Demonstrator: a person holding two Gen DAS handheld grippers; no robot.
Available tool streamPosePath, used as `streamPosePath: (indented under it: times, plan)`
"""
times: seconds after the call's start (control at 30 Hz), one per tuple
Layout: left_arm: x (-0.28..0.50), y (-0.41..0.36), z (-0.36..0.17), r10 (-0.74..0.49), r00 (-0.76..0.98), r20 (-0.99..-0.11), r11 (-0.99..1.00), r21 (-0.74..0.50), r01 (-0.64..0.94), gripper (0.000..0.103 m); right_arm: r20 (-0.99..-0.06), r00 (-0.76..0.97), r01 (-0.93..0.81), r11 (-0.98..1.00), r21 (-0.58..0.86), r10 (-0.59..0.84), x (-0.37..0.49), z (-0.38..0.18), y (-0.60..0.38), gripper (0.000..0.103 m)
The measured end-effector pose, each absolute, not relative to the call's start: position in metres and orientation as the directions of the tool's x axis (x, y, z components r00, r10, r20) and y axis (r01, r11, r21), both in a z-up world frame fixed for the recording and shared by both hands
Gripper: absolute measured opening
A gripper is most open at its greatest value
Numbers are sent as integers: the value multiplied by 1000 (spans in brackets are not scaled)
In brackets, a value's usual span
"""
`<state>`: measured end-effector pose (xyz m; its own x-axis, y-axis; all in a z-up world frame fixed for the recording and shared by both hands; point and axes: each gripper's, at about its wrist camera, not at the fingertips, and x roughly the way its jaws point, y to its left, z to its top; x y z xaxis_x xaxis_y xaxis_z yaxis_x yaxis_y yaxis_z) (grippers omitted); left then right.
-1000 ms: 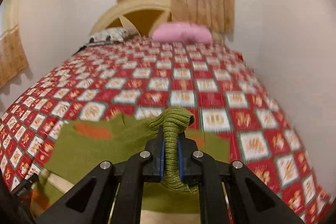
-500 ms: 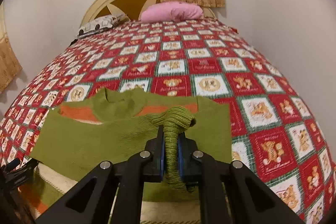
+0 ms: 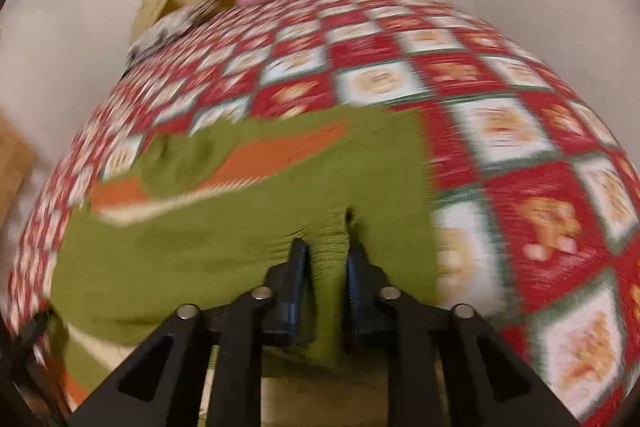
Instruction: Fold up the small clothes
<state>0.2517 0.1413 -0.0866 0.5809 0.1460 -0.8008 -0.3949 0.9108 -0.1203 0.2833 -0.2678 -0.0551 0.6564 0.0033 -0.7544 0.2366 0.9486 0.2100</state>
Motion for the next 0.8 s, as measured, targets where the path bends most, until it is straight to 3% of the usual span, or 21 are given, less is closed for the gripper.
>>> streamPosePath:
  times: [0.07,0.23,0.33,0.47,0.57,0.8]
  plan:
    - [252,141,-86,142,585,-798,910,-127,-395,103,-719,688,324,928,185,-97,264,-41,-281,21]
    - [255,135,-87,172,575,-800,914,-89,-396,103,-707,704,135,965,226,67,245,-27,-252,21]
    - [255,137,-87,162,577,-801,912,-101,-397,103,-700,708,78,975,210,94,250,-31,-227,21]
    - [250,143,-86,130,600,-789,907,-150,-393,103,-803,586,48,984,169,110,269,-64,-205,20]
    - [250,144,-86,118,607,-786,905,-166,-391,103,-797,601,-8,997,74,64,252,-65,-200,20]
    - [238,146,-79,103,609,-787,911,-170,-374,103,-813,578,3,995,100,79,217,-69,-223,20]
